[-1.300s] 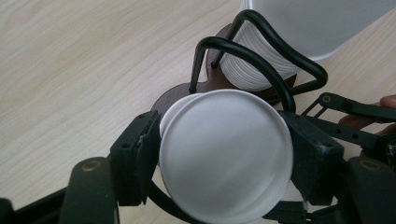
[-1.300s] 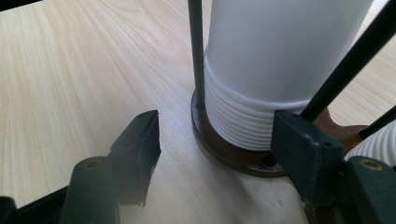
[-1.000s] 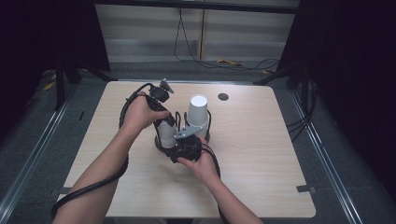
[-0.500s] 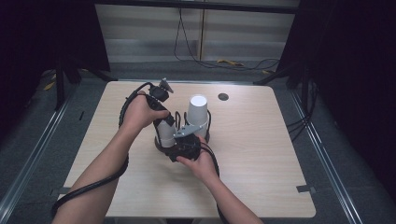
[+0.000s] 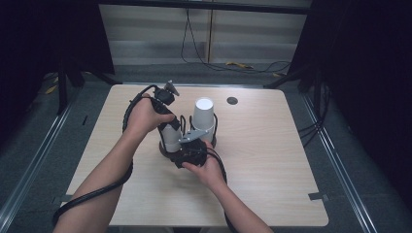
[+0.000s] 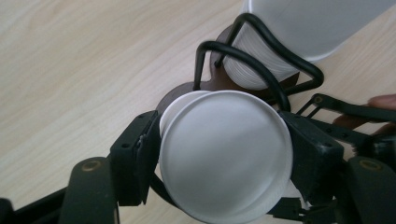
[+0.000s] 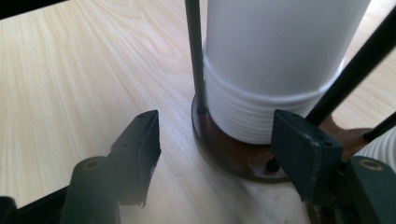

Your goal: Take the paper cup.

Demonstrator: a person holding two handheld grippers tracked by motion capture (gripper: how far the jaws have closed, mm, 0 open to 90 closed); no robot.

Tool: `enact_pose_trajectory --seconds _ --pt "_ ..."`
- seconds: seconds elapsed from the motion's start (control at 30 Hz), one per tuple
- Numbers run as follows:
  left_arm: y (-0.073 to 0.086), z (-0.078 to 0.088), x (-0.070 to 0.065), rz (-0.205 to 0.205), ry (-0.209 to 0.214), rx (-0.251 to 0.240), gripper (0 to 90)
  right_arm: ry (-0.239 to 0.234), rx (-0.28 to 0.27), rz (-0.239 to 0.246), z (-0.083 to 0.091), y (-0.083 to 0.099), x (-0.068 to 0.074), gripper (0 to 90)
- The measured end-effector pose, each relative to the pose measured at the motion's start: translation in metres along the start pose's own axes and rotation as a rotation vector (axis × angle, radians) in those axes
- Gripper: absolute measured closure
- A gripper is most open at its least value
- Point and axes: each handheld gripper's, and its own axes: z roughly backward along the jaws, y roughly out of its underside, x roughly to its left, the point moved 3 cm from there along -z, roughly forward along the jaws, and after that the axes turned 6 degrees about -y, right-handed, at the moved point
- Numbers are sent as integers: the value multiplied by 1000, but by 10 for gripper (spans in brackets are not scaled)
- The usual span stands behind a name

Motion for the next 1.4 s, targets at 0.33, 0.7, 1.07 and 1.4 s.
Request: enact_pose_trajectory --seconds 0.33,0.7,1.07,1.4 --pt "-1 -7 0 24 14 40 331 6 -1 -4 3 8 -1 335" --pt "0 -7 6 45 60 68 331 3 -29 4 10 0 1 341" --pt "-3 -6 -1 8 0 96 333 -1 -23 -2 4 1 1 332" --pt "-3 -2 -1 -19 -25 104 333 -14 -36 1 2 -2 1 331"
